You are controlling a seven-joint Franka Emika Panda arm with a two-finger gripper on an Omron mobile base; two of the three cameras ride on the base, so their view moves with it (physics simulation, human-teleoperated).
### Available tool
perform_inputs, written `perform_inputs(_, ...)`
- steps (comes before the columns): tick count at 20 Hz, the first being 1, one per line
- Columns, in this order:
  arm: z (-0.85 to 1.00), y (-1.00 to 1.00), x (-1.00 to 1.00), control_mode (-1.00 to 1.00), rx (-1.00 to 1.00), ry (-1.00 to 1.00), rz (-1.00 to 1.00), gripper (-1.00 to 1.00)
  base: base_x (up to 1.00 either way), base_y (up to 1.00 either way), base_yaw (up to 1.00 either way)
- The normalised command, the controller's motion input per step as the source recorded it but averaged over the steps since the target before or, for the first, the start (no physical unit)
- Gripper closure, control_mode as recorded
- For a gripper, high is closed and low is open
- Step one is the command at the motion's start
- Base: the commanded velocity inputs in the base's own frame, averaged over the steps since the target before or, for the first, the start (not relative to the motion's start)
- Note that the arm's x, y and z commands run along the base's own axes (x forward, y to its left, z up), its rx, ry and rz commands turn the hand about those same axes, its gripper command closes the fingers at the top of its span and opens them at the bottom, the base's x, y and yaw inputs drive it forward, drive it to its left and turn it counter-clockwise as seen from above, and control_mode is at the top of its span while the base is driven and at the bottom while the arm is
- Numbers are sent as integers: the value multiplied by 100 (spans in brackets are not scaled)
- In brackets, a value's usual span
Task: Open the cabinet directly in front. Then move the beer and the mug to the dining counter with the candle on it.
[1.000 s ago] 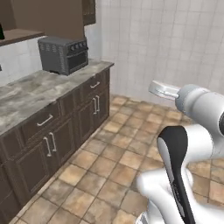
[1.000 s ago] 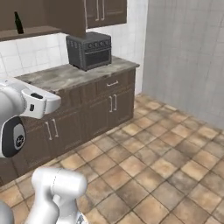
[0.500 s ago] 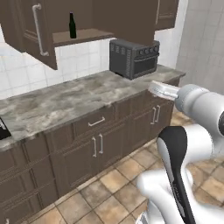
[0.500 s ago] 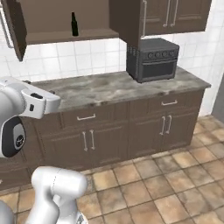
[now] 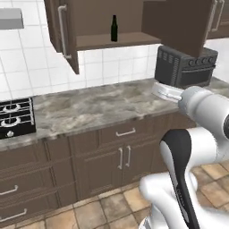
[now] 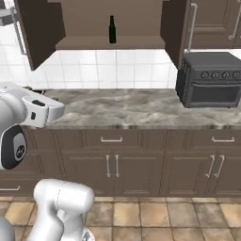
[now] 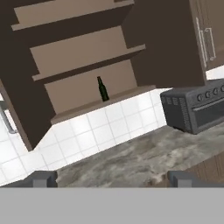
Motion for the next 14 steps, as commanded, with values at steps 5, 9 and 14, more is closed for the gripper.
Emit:
perform_inputs(5,0,0,0,100,0,0,0,-100,60,-54,27)
perform_inputs(9,0,0,0,100,0,0,0,-100,62,-51,21)
perform_inputs(14,0,0,0,100,0,0,0,-100,59,-49,18)
